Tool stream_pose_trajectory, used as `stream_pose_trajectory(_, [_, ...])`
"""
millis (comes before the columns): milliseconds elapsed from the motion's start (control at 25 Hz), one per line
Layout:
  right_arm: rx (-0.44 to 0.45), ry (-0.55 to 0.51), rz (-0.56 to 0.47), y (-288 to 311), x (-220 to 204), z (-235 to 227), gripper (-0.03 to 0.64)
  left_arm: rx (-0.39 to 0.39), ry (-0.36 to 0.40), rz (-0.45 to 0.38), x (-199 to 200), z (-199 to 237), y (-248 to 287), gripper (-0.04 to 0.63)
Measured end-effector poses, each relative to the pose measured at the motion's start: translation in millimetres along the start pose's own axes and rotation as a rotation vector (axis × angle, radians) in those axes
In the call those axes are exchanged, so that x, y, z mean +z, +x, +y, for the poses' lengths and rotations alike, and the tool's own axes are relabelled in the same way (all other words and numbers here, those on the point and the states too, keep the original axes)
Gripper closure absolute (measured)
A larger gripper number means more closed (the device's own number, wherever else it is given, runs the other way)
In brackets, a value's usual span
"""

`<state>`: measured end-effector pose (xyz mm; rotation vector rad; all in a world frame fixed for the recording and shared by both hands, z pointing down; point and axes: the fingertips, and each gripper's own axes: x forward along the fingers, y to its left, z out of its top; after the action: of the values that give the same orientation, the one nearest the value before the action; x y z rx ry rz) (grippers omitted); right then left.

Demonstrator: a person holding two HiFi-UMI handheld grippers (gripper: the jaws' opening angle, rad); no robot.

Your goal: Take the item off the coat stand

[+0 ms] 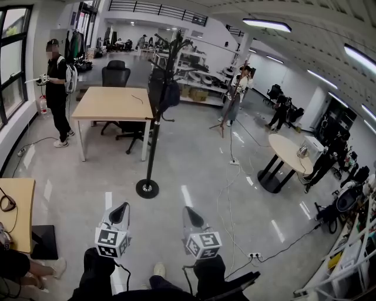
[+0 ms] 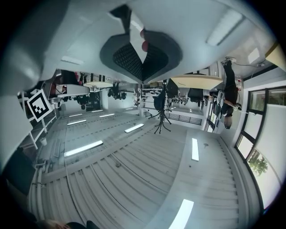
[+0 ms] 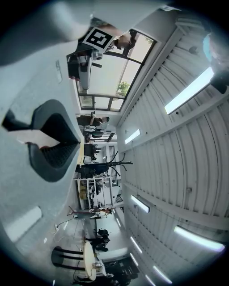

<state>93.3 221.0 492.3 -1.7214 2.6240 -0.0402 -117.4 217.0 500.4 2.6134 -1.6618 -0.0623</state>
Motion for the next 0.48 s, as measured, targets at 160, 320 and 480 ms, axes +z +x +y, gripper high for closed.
stream_pose_trajectory(160, [-0.002,-0.001,0.008,11.8,-3.7,-8.6,0.615,-0.002,0.001,-0.002,-4.7,4.3,15.0,0.592])
stream_pose_trajectory(320, [-0.007,-0.003,0.006,32.3,-4.7,-22.8,0.615,-0.009,-0.003,0.007,-3.9,7.0,37.2,0.592])
stream_pose_trajectory(480, [-0.003,-0.009,0.003,57.2,-4.4,-39.8,0.615,-0.004,-0.008,0.001,-0.2,12.3,65.7,0.592])
